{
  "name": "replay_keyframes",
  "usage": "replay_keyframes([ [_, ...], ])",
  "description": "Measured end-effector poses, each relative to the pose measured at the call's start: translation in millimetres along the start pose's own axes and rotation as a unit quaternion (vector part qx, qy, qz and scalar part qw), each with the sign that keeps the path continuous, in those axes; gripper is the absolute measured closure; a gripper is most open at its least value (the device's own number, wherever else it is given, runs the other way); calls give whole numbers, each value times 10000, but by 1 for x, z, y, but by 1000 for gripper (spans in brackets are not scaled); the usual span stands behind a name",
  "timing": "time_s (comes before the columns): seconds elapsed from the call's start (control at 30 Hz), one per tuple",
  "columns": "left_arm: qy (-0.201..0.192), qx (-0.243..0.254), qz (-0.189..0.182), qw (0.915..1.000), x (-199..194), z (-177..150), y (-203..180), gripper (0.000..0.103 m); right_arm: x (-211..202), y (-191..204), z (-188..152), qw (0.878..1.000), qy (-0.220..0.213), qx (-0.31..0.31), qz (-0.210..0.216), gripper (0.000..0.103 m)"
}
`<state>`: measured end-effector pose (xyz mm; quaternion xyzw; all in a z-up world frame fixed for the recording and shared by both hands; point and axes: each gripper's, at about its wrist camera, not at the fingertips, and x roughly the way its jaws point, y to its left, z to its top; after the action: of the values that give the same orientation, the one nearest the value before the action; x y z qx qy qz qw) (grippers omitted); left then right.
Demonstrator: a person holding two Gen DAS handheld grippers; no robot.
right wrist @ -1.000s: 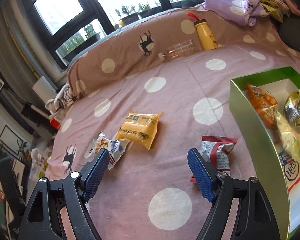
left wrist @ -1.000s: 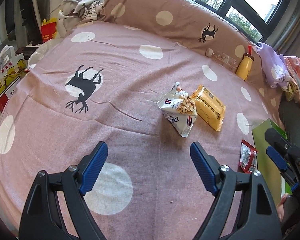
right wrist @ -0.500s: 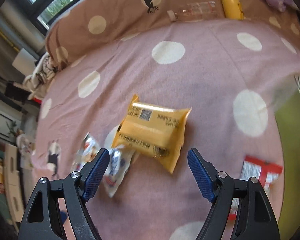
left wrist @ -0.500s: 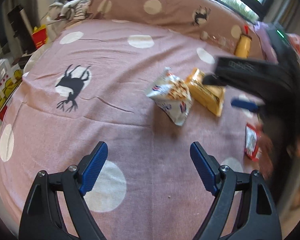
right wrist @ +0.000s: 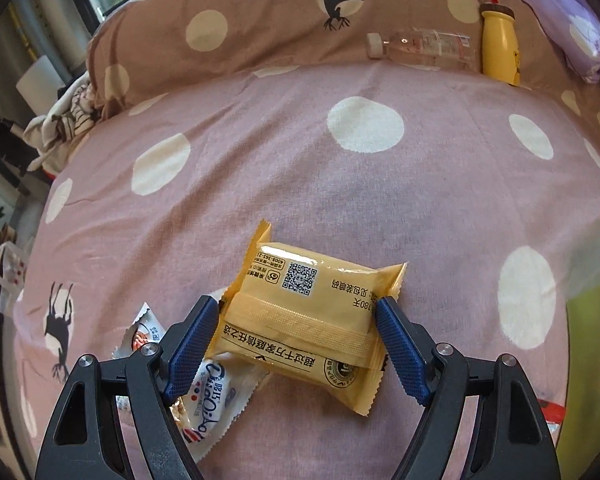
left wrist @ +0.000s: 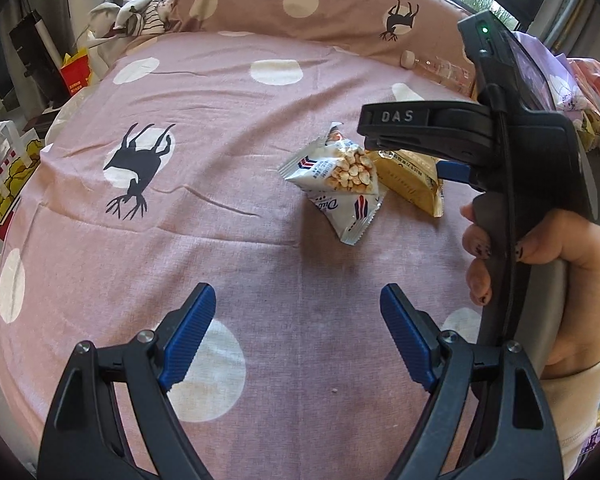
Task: Organize snacks
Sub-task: 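Lower the right gripper onto the yellow cake packet and grasp it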
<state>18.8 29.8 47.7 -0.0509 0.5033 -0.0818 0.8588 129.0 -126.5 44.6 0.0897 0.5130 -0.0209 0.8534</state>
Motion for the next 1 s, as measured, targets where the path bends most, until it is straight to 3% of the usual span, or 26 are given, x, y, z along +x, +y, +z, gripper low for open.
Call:
replay_keyframes([
  [0.17, 3, 56, -31, 10000, -1, 0, -4, 18, 0, 2, -6, 9993, 47, -350, 105, 34],
  [0.47, -111, 142, -196, 9996, -11, -3, -11, 18, -30, -24, -50, 9973, 393, -201, 584, 34],
  [0.63, -105, 428, -35, 9990, -15, -7, -17, 15, -52, -39, -86, 9958, 491, -58, 771, 34],
  [0.73, -176, 629, 98, 9978, -18, -10, -24, 16, -64, -51, -95, 9948, 422, 126, 921, 33],
  [0.87, -206, 685, -165, 9973, -20, -11, -28, 16, -80, -58, -98, 9936, 143, 252, 1091, 32],
  [1.0, -126, 744, -366, 9965, -18, -14, -36, 16, -98, -71, -103, 9895, -165, 633, 1287, 24],
])
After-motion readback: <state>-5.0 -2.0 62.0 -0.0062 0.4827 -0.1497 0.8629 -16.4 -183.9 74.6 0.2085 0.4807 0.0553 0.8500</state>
